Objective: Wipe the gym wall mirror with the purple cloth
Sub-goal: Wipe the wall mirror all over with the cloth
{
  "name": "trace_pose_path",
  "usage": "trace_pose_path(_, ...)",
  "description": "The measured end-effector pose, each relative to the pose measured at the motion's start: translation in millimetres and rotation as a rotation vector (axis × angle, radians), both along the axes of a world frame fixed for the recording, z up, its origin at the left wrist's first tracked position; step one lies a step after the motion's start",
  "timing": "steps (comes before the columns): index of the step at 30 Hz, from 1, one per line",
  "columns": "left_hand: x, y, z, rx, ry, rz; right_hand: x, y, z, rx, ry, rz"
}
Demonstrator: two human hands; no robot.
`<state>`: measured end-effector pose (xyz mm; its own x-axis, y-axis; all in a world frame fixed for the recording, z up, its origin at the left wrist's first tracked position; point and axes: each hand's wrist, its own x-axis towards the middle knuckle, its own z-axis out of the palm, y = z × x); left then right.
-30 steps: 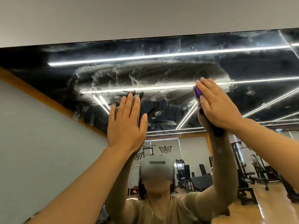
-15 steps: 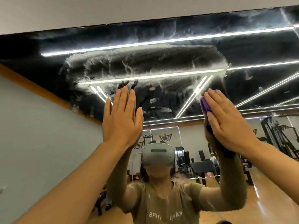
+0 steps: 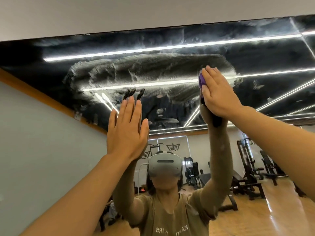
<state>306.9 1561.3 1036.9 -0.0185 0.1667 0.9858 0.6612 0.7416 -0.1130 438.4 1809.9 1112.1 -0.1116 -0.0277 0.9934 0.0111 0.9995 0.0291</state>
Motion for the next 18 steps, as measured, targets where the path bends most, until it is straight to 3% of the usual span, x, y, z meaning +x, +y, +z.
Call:
trace_pose_path(6, -3, -6, -8, -0.015, 0.03, -0.039, -1, 4, -114, 0.109, -0.03, 0.015)
trace_pose_path(9, -1, -4, -10, -0.005, 0.021, -0.057, 1, 7, -130, 0.129, -0.06, 0.006)
trace_pose_path(13, -1, -3, -10, -0.006, 0.014, -0.047, -1, 3, -97, 0.141, -0.04, -0.01)
trace_pose_path(18, -3, -4, -8, -0.003, 0.013, -0.045, -9, -14, -5, 0.017, -0.011, -0.011)
